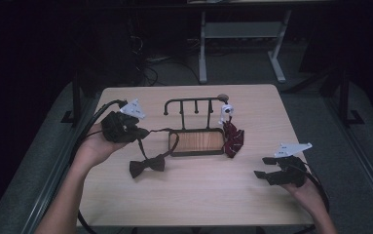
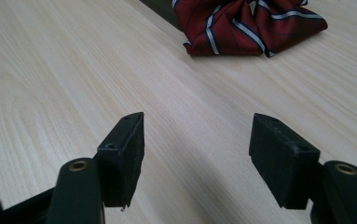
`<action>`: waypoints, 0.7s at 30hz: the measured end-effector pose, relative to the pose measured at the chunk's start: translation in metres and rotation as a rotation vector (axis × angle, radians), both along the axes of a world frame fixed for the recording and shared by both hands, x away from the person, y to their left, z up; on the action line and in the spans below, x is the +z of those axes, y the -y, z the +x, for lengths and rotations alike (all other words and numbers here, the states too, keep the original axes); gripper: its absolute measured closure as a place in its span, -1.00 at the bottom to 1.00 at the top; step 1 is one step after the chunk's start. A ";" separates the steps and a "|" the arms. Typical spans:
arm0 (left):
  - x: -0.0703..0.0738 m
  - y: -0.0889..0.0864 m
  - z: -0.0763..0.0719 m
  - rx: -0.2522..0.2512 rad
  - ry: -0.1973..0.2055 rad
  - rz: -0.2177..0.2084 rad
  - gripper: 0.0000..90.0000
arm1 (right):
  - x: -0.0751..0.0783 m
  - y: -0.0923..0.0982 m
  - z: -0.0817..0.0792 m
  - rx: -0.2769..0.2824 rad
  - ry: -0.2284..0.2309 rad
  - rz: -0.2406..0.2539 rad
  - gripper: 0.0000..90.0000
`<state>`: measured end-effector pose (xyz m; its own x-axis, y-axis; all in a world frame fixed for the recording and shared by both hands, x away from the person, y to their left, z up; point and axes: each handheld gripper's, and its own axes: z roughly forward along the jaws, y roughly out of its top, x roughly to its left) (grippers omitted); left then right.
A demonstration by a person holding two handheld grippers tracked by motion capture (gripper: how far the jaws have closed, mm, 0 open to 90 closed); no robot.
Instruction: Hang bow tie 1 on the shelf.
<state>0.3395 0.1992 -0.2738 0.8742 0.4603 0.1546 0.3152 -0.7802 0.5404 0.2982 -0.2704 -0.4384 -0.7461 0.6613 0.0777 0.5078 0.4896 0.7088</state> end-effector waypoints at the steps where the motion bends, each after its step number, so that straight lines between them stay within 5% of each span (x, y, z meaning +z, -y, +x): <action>1: 0.001 0.000 0.001 0.000 -0.001 0.003 1.00 | 0.000 0.000 0.000 0.000 0.001 -0.001 -0.21; 21: 0.016 -0.001 0.018 0.020 -0.021 0.010 1.00 | -0.001 0.001 0.001 0.003 0.000 0.006 -0.21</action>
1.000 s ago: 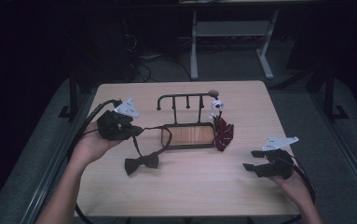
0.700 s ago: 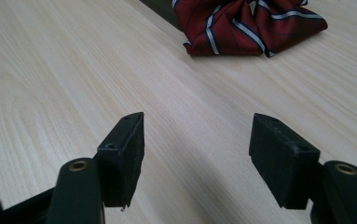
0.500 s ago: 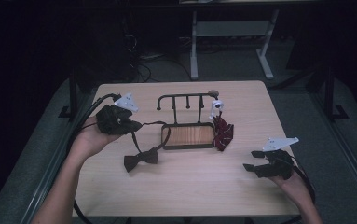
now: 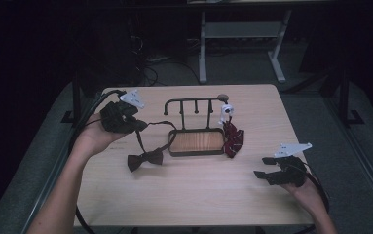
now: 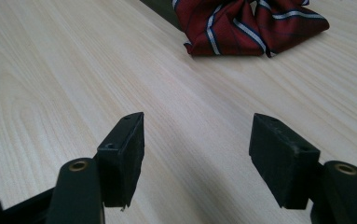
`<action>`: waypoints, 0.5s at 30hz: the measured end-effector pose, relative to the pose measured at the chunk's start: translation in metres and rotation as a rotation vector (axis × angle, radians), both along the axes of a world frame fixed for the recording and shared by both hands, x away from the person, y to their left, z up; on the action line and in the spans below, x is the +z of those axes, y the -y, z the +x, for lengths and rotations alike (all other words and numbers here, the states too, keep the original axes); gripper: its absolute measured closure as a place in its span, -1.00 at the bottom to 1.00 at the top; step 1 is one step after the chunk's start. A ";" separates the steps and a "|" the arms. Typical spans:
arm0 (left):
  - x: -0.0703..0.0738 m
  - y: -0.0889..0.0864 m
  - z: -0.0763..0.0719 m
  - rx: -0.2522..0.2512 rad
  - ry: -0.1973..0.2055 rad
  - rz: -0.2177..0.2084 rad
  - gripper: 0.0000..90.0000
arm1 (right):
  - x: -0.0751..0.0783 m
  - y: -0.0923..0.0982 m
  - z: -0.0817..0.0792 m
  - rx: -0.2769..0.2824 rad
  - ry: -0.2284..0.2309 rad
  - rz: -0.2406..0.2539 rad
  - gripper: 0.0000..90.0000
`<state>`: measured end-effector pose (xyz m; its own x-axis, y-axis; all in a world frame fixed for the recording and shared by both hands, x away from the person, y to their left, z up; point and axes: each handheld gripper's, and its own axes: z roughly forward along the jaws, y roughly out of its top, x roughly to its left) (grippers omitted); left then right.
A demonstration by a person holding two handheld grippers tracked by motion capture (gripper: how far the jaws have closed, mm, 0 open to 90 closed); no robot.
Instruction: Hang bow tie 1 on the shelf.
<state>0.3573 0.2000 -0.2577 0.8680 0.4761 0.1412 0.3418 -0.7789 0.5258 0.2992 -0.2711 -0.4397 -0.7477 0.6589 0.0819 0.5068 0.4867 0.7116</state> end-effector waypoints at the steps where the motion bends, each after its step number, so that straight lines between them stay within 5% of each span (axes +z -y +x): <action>1: 0.001 0.000 0.001 -0.001 -0.002 -0.004 1.00 | 0.000 0.000 0.000 -0.001 0.000 0.000 -0.21; 15: 0.011 -0.004 0.015 0.021 0.004 -0.040 1.00 | 0.005 -0.001 -0.002 -0.010 0.011 0.000 -0.21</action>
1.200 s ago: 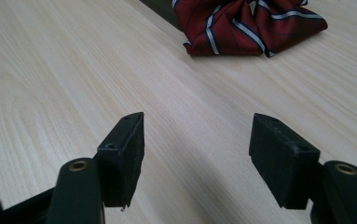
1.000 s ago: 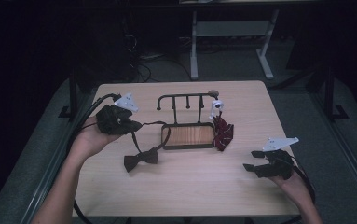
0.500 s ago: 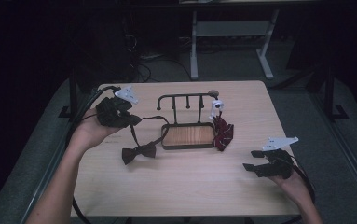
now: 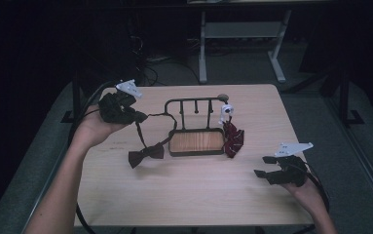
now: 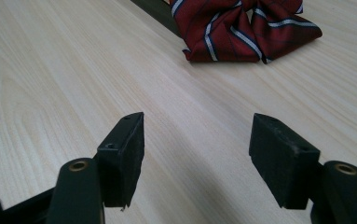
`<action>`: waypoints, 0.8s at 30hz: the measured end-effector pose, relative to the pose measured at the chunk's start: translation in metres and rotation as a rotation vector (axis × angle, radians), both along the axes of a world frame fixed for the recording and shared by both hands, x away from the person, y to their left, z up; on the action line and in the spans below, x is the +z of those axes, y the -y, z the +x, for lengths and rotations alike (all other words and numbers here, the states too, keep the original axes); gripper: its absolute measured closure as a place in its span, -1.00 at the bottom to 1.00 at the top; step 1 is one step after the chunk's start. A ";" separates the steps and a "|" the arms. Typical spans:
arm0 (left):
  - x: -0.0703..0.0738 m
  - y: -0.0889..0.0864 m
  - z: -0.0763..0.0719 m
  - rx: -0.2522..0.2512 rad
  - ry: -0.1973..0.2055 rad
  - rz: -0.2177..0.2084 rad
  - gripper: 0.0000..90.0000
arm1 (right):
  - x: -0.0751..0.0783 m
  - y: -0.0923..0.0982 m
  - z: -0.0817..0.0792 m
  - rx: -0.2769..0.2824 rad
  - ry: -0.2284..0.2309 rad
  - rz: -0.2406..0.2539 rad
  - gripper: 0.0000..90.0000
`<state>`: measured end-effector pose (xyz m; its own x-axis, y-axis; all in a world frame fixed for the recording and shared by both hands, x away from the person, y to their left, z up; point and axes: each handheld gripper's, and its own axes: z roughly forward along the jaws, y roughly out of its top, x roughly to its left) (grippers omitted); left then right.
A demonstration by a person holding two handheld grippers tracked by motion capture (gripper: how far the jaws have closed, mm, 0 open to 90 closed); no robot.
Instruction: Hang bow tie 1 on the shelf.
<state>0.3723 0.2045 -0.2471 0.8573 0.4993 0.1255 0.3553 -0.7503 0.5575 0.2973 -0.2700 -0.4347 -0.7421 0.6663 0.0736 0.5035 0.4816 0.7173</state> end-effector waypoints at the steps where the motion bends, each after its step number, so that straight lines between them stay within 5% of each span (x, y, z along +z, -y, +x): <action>1: 0.000 0.000 0.000 -0.001 0.003 -0.002 1.00 | 0.000 0.000 0.000 0.000 -0.001 0.000 -0.21; 24: -0.003 -0.005 0.028 0.077 -0.020 -0.009 1.00 | 0.000 0.001 0.000 0.003 0.002 -0.002 -0.21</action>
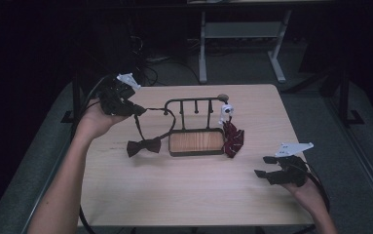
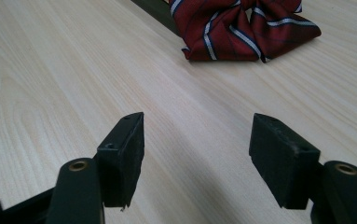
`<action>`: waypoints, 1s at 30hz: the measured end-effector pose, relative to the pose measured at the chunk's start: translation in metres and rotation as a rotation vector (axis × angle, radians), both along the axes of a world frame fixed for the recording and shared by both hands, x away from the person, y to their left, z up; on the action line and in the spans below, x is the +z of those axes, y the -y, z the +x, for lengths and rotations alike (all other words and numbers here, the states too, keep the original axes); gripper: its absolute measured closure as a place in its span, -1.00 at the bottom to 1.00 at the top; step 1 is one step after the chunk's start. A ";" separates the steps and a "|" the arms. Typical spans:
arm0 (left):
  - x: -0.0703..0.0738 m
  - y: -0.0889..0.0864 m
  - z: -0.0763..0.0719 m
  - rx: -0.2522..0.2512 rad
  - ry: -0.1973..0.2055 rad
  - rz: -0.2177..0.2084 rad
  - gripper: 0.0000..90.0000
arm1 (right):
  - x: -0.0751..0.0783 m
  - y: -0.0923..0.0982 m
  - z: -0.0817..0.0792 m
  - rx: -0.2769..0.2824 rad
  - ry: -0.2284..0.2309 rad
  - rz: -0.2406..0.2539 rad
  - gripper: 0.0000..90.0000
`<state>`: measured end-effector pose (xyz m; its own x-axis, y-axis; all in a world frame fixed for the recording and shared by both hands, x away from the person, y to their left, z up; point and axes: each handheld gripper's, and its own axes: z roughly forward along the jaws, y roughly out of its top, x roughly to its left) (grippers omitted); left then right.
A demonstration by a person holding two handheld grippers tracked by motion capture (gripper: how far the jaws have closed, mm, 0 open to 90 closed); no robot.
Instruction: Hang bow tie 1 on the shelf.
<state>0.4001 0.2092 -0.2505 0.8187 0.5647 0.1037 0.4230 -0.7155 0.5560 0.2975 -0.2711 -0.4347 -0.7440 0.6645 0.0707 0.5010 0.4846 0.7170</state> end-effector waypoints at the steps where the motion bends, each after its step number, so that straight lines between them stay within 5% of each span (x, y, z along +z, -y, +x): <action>1: 0.000 0.001 0.002 0.004 -0.001 -0.001 1.00 | 0.000 0.000 0.000 0.000 0.000 0.000 -0.21; 17: -0.005 0.010 0.012 0.038 -0.012 0.055 0.93 | 0.000 0.001 0.000 0.001 0.004 0.005 -0.21; 30: -0.013 -0.001 0.008 0.035 -0.034 0.044 0.79 | -0.001 0.002 0.000 -0.001 -0.007 0.001 -0.22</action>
